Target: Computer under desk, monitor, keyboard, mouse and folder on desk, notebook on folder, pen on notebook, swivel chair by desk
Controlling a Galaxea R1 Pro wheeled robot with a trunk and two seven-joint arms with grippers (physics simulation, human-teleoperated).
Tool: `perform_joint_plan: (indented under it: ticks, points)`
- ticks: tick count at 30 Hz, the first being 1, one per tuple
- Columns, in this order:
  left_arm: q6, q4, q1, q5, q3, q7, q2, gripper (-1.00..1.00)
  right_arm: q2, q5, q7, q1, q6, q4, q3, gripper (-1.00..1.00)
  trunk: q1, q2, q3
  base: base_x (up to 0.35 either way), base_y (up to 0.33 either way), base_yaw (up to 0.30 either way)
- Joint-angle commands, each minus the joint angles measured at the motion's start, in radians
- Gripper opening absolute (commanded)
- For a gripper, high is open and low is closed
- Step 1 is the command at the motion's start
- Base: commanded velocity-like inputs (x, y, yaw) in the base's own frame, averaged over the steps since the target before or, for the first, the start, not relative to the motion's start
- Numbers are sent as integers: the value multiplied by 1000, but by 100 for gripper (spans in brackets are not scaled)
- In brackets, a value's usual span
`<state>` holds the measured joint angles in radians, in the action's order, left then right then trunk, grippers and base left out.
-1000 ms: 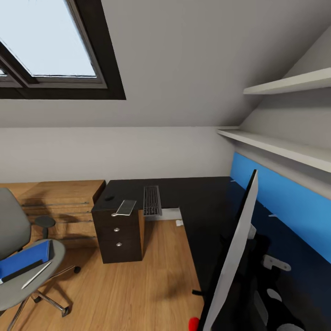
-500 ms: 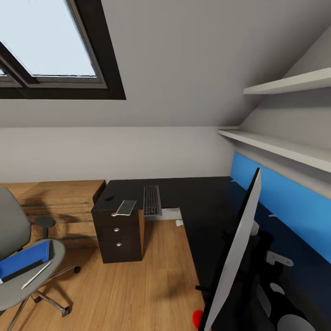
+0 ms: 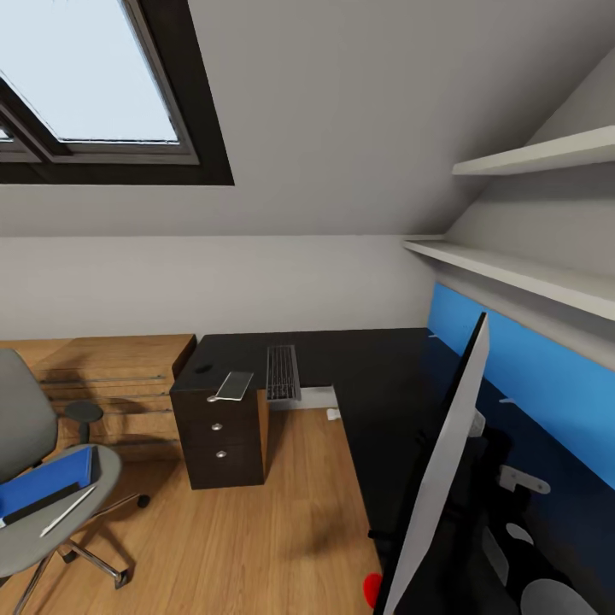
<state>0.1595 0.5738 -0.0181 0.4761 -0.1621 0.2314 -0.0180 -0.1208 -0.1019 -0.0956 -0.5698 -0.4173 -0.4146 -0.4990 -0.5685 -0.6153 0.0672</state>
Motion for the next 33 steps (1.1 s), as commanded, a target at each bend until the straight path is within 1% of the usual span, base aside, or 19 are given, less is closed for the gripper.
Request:
perform_joint_plan:
  ticks: [1, 9, 21, 33]
  points:
    - [5, 0, -1, 10, -8, 8, 1, 100, 0, -15, -2, -2, -3, 0, -4, -100, 0, -2, 2, 0, 0, 0]
    - [5, 0, -1, 10, -8, 7, 1, 100, 0, -15, -3, -2, -4, 4, -4, -100, 0, -2, 2, 0, -33, 0]
    - [5, 0, -1, 10, -8, 7, 1, 100, 1, -15, -3, -2, -5, 5, -4, -100, 0, -2, 2, 0, -215, 0]
    - [6, 0, -1, 10, -8, 7, 1, 100, 2, -14, -2, -2, -2, 5, -4, -100, 0, -2, 2, 0, -24, 0]
